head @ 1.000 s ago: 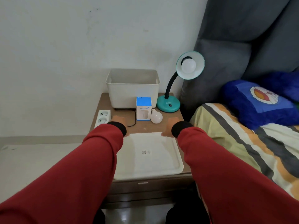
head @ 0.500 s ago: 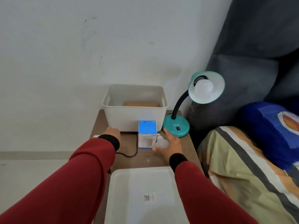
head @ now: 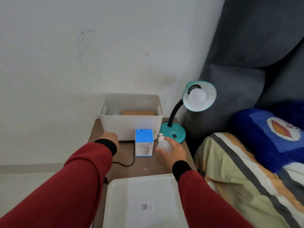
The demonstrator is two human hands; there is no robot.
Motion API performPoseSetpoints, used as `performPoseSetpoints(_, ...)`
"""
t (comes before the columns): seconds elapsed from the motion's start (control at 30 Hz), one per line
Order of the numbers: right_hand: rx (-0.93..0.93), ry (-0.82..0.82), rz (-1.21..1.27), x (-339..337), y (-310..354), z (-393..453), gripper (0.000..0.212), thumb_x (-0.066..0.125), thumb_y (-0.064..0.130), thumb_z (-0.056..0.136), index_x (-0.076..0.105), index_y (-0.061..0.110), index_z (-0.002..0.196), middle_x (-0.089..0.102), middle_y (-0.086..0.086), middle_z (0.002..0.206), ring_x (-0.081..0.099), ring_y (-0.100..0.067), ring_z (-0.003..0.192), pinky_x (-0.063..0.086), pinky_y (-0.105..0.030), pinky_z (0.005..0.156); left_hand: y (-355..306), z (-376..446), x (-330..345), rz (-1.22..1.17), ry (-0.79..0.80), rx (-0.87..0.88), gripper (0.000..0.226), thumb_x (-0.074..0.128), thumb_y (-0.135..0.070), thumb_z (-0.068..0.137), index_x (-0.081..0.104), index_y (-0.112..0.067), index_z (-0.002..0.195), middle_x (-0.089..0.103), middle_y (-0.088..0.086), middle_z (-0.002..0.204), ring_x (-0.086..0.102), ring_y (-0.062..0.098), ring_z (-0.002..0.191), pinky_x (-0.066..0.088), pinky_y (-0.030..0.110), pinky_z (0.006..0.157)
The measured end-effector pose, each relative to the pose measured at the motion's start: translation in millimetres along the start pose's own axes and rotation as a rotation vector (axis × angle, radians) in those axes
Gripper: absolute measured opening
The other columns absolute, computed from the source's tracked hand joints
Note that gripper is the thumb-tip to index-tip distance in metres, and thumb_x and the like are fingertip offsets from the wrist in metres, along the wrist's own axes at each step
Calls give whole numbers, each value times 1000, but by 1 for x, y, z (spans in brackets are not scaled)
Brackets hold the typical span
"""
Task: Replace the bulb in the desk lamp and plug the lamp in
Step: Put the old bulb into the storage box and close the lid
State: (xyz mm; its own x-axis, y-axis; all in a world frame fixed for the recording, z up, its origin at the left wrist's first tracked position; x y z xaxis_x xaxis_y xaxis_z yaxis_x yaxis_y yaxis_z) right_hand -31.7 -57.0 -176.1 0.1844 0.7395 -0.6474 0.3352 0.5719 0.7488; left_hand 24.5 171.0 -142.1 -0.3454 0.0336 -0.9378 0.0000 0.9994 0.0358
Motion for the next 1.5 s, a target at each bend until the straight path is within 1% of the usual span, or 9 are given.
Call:
performPoseSetpoints(0.27, -140, -74, 51, -62, 87, -6, 56, 72, 33, 78, 54, 21, 130, 58, -6, 130, 53, -22, 119, 42, -32, 104, -6, -14, -101, -46, -168, 38, 42, 56, -31, 91, 57, -4, 123, 60, 11, 127, 58, 25, 118, 48, 28, 93)
performPoseSetpoints(0.5, -210, 29, 63, -60, 149, 39, 48, 72, 31, 78, 57, 24, 123, 61, -6, 123, 58, -25, 111, 48, -37, 98, 3, 23, -155, -153, -236, -13, 34, 57, -22, 90, 59, -6, 120, 62, 12, 123, 61, 25, 112, 50, 26, 88)
performPoseSetpoints(0.67, -191, 182, -9, -23, 161, 98, 51, 73, 31, 77, 56, 25, 125, 56, -5, 129, 53, -18, 102, 45, -24, 88, 9, 78, -155, -192, -211, -62, 33, 55, -19, 90, 60, -4, 119, 62, 12, 124, 61, 25, 113, 50, 25, 89)
performPoseSetpoints(0.87, -133, 338, -86, 27, 146, 153, 56, 75, 29, 77, 54, 21, 128, 55, -4, 121, 49, -14, 98, 44, -23, 86, 3, 137, -127, -200, -168, -57, 33, 51, -16, 91, 59, -5, 122, 61, 11, 126, 60, 24, 115, 49, 25, 92)
performPoseSetpoints(1.03, -123, 403, -194, 54, 131, 171, 58, 75, 28, 76, 53, 20, 129, 55, -7, 130, 53, -19, 105, 43, -23, 84, -8, 165, -104, -183, -138, 35, 41, 36, -21, 101, 43, -8, 139, 44, 8, 146, 44, 23, 133, 31, 25, 110)
performPoseSetpoints(1.13, -117, 416, -224, 59, 128, 173, 59, 75, 27, 77, 51, 21, 130, 53, -6, 131, 51, -19, 103, 40, -21, 81, -9, 172, -94, -163, -124, 35, 42, 38, -22, 101, 43, -10, 140, 43, 8, 147, 43, 23, 135, 29, 27, 111)
performPoseSetpoints(1.23, -120, 442, -271, 61, 129, 173, 60, 74, 21, 78, 48, 20, 133, 50, -9, 134, 51, -21, 105, 40, -22, 83, -10, 177, -90, -157, -152, 18, 38, 39, -25, 99, 51, -15, 134, 51, 6, 141, 50, 21, 129, 36, 27, 108)
performPoseSetpoints(1.33, -116, 494, -375, 61, 131, 168, 63, 71, 19, 82, 43, 17, 138, 47, -8, 139, 51, -24, 115, 39, -21, 88, -11, 167, -95, -179, -120, 33, 39, 35, -20, 101, 46, -10, 137, 46, 8, 144, 46, 22, 132, 34, 27, 110)
performPoseSetpoints(1.5, -140, 454, -613, 49, 147, 159, 64, 62, 45, 85, 45, 10, 135, 51, -9, 137, 50, -26, 125, 41, -32, 103, -11, 146, -118, -134, -165, 5, 36, 41, -15, 99, 49, -6, 133, 51, 11, 137, 51, 22, 127, 41, 25, 102)
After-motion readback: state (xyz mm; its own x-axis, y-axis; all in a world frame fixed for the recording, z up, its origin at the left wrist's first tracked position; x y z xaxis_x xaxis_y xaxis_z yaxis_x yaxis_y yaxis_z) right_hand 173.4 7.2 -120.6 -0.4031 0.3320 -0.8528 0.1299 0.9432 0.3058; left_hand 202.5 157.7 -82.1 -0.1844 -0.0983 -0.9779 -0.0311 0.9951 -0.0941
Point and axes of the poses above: each hand's wrist, its own z-axis towards the middle knuckle, its own x-axis out of the palm, y = z × x, the point moved 8 cm from there along z, towards the middle knuckle
